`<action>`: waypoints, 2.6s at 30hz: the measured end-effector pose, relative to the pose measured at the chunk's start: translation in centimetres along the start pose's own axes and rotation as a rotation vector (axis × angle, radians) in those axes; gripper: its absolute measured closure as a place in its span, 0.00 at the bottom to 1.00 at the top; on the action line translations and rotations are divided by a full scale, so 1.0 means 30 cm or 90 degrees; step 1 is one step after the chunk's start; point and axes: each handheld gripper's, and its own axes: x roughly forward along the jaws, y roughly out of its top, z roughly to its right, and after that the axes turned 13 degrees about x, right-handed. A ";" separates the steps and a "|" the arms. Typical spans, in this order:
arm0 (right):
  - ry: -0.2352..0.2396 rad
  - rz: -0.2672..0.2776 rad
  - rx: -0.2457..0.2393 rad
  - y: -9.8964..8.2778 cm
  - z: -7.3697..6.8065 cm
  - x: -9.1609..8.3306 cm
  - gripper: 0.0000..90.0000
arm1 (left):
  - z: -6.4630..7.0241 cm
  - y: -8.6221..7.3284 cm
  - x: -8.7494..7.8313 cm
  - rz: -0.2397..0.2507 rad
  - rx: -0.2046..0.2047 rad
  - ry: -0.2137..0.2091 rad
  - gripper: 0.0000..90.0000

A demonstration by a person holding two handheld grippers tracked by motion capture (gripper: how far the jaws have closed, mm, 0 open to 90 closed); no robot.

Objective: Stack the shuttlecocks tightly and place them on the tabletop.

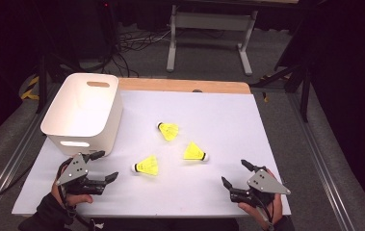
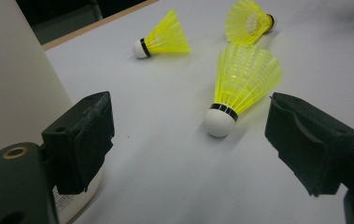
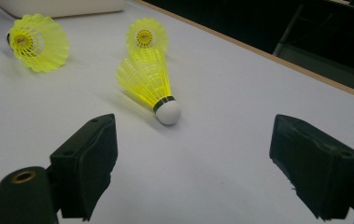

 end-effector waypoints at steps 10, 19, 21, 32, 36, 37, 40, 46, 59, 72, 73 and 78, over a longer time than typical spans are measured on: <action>0.019 -0.013 0.007 0.007 -0.001 0.024 0.18 | 0.013 -0.005 -0.018 0.002 0.016 -0.007 0.18; 0.058 -0.033 -0.002 0.026 -0.031 0.064 0.21 | 0.013 -0.013 -0.029 -0.009 0.030 -0.014 0.18; 0.068 -0.042 -0.006 0.036 -0.043 0.079 0.21 | 0.012 -0.014 -0.028 -0.008 0.027 -0.018 0.18; 0.097 -0.078 -0.016 0.038 -0.058 0.114 0.22 | 0.006 0.034 0.068 -0.052 0.035 -0.100 0.20; 0.106 -0.089 -0.014 0.031 -0.052 0.118 0.22 | 0.009 0.067 0.125 -0.073 0.046 -0.139 0.21; 0.108 -0.091 -0.013 0.029 -0.052 0.119 0.22 | 0.010 0.077 0.139 -0.075 0.053 -0.144 0.21; 0.115 -0.098 -0.013 0.025 -0.053 0.121 0.22 | 0.010 0.110 0.182 -0.086 0.048 -0.169 0.26; 0.116 -0.104 -0.015 0.022 -0.051 0.119 0.23 | -0.009 0.185 0.250 -0.096 -0.015 -0.169 0.35; 0.115 -0.116 -0.014 0.014 -0.044 0.116 0.23 | 0.003 0.234 0.396 -0.197 -0.058 -0.178 0.42; 0.118 -0.130 -0.017 0.009 -0.043 0.124 0.25 | 0.005 0.243 0.393 -0.195 -0.020 -0.174 0.88; 0.117 -0.130 -0.017 0.009 -0.043 0.124 0.25 | 0.000 0.246 0.395 -0.197 -0.011 -0.174 0.90; 0.118 -0.130 -0.014 0.009 -0.039 0.124 0.25 | -0.018 0.265 0.407 -0.194 0.008 -0.163 0.96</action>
